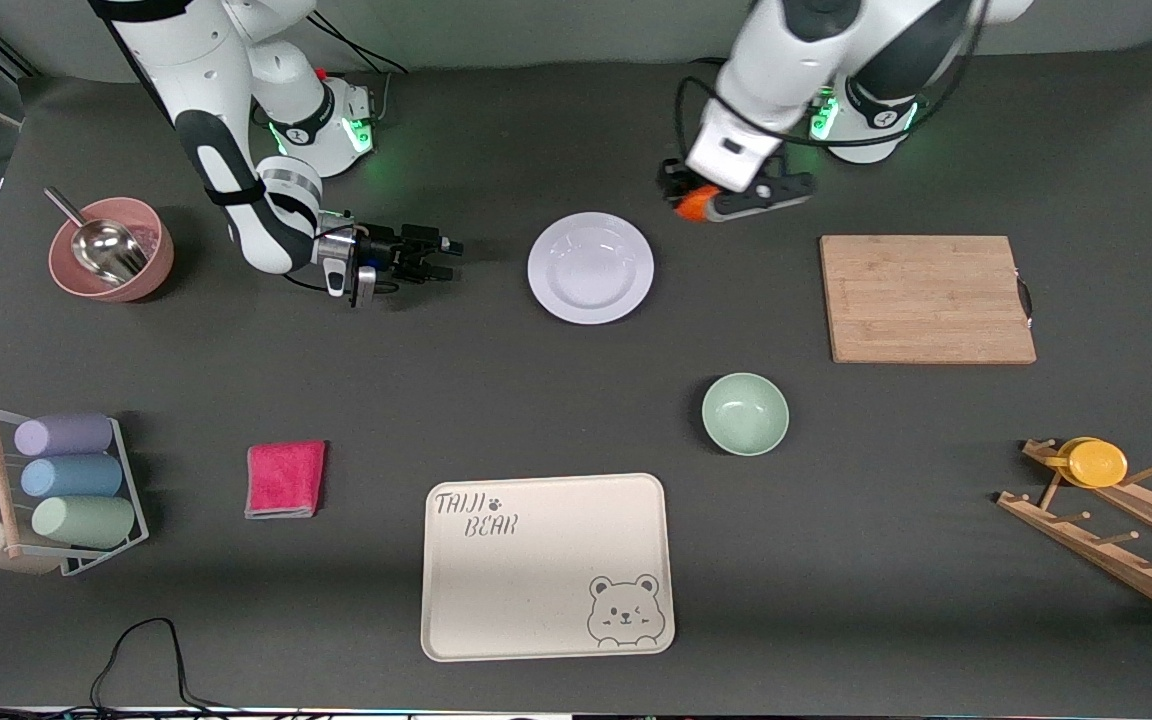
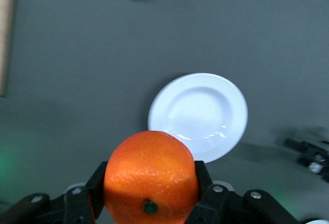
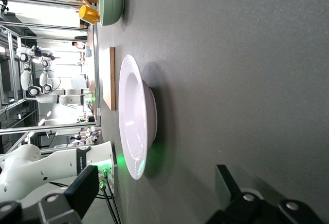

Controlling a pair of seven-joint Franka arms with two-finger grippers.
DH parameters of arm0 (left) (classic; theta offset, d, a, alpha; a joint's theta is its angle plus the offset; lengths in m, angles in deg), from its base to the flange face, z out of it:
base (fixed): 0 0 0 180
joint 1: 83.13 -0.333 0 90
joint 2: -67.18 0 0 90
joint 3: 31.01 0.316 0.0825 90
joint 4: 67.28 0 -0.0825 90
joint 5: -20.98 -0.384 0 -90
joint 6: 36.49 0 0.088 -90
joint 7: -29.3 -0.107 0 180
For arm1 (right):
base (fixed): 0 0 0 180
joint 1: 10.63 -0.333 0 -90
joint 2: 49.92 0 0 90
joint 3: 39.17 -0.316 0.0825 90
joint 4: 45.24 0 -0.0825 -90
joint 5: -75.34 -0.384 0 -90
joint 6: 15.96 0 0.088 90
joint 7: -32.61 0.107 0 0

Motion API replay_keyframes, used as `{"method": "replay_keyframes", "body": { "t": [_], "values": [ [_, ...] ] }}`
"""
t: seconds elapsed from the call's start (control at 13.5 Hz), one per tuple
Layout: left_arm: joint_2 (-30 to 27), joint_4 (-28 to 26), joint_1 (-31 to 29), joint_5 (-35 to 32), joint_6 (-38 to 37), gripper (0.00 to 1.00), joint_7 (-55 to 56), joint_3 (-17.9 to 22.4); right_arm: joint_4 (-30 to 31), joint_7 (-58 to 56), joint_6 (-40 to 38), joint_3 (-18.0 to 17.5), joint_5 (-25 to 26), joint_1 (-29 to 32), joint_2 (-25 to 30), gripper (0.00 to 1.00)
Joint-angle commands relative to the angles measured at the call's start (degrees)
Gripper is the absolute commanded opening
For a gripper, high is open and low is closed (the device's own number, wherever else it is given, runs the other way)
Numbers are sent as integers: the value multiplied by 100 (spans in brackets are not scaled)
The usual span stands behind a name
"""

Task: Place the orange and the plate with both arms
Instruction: 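Lift the orange with the left gripper while the right gripper nears the plate, then lower the orange onto the white plate and open the left gripper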

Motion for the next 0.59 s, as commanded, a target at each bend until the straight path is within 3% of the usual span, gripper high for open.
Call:
{"method": "replay_keyframes", "body": {
  "t": [0.0,0.3,0.52],
  "values": [
    [1000,221,56,-436,882,0,1104,-582,-91,-299,-141,52,-161,-3,-202,100],
    [2714,256,654,-2692,2210,0,3063,-584,-127,-291,-414,61,-152,-3,-325,99],
    [3646,282,750,-4319,2677,0,4320,-540,-127,-282,-414,70,-152,-3,-325,79]
  ]
}}
